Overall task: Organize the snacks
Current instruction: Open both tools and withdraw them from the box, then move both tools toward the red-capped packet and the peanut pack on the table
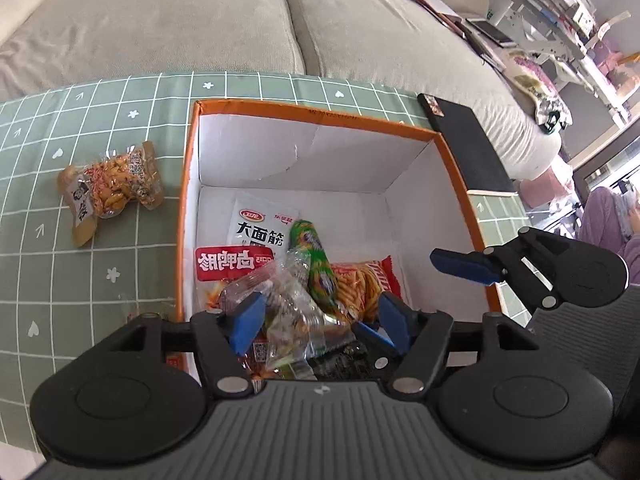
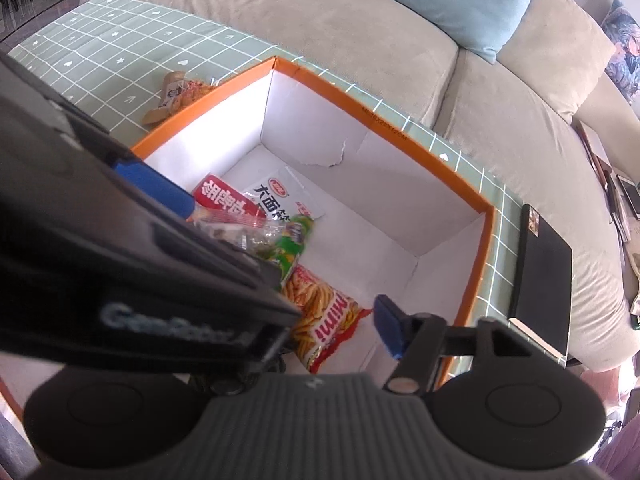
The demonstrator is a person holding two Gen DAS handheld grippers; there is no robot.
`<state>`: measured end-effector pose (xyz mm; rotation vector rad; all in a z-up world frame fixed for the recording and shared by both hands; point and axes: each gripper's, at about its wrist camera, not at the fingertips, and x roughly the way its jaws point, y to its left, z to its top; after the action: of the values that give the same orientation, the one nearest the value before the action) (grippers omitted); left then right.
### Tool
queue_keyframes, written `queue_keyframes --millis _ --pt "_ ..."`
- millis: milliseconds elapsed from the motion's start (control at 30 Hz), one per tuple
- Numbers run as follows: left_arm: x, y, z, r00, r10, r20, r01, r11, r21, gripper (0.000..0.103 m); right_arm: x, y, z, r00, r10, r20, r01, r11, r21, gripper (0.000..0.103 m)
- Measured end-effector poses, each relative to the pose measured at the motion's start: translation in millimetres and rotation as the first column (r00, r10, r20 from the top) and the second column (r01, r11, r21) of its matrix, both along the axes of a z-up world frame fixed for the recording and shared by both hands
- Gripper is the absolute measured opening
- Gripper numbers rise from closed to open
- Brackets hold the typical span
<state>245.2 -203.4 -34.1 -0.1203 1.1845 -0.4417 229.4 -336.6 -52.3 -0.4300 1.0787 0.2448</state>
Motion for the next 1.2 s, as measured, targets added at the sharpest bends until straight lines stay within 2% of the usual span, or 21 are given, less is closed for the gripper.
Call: queue_keyframes --millis 133,233,467,567,667,833,1100,1200 --pt "-5.1 15.6 11.2 0.998 0.066 0.012 -0.065 0.998 -0.015 0.076 -0.6 1.6 14.6 1.0 -0.019 0.014 0.019 1.0 -0.013 0.069" --pt "-9.6 27.9 19.2 0.994 0.103 0.033 -0.102 0.994 -0.03 0.076 -3.2 5.5 27.3 0.998 -0.036 0.047 0.037 0.999 -0.003 0.077" --pt "-26.0 61.6 42.1 0.976 0.171 0.137 -0.167 0.985 -0.045 0.076 -34.3 32.6 56.2 0.976 -0.105 0.191 0.105 0.994 0.012 0.079" --pt "-34.6 79.1 47.5 0.966 0.19 0.176 -0.185 0.982 -0.043 0.076 -50.4 41.4 67.4 0.961 -0.142 0.236 0.131 0.989 0.061 0.079" --pt "-44.4 94.9 48.8 0.959 0.176 0.222 -0.182 0.983 0.006 0.075 -60.4 63.7 74.7 0.948 -0.165 0.271 0.138 0.984 0.117 0.079" --pt "-60.5 125.1 45.3 0.948 0.146 0.284 -0.171 0.983 0.063 0.075 -76.2 95.0 62.7 0.924 -0.233 0.303 0.183 0.966 0.183 0.079" --pt "-74.4 180.2 28.9 0.937 0.176 0.301 -0.2 0.978 0.053 0.075 -100.4 149.3 46.5 0.879 -0.303 0.369 0.213 0.94 0.265 0.078" --pt "-78.9 199.0 20.6 0.934 0.168 0.317 -0.194 0.98 0.052 0.075 -106.5 165.7 37.8 0.865 -0.329 0.379 0.232 0.932 0.279 0.074"
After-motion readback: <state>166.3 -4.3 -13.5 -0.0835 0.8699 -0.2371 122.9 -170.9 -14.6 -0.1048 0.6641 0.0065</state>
